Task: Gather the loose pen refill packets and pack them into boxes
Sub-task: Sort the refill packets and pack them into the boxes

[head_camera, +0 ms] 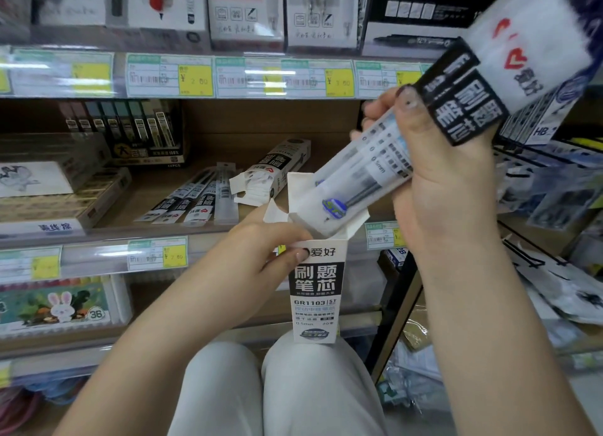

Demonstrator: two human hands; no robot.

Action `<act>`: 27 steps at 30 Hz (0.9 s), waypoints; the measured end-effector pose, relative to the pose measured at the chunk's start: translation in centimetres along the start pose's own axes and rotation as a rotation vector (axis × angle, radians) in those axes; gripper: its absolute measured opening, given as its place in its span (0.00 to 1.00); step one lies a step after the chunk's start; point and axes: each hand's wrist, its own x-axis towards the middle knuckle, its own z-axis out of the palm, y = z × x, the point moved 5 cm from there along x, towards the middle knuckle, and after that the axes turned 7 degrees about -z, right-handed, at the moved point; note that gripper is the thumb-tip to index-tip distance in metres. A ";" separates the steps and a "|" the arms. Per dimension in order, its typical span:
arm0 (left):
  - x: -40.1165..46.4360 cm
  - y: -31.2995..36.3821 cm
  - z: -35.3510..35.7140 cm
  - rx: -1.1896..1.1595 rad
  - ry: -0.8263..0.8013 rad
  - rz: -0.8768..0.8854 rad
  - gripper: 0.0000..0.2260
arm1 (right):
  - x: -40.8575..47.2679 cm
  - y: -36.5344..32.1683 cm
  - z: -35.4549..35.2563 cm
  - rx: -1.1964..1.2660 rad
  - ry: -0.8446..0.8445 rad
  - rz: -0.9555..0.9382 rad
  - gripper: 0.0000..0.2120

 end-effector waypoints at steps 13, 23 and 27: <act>-0.1 0.8 0.1 0.018 0.017 0.025 0.07 | 1.5 -0.6 1.6 -0.153 -0.385 0.184 0.03; -0.3 1.3 0.4 0.042 0.052 0.012 0.06 | 1.7 -0.1 2.4 -0.432 -0.494 0.306 0.04; -0.1 1.0 0.1 0.045 0.067 -0.017 0.07 | 0.4 2.7 2.2 -0.615 -0.565 0.396 0.02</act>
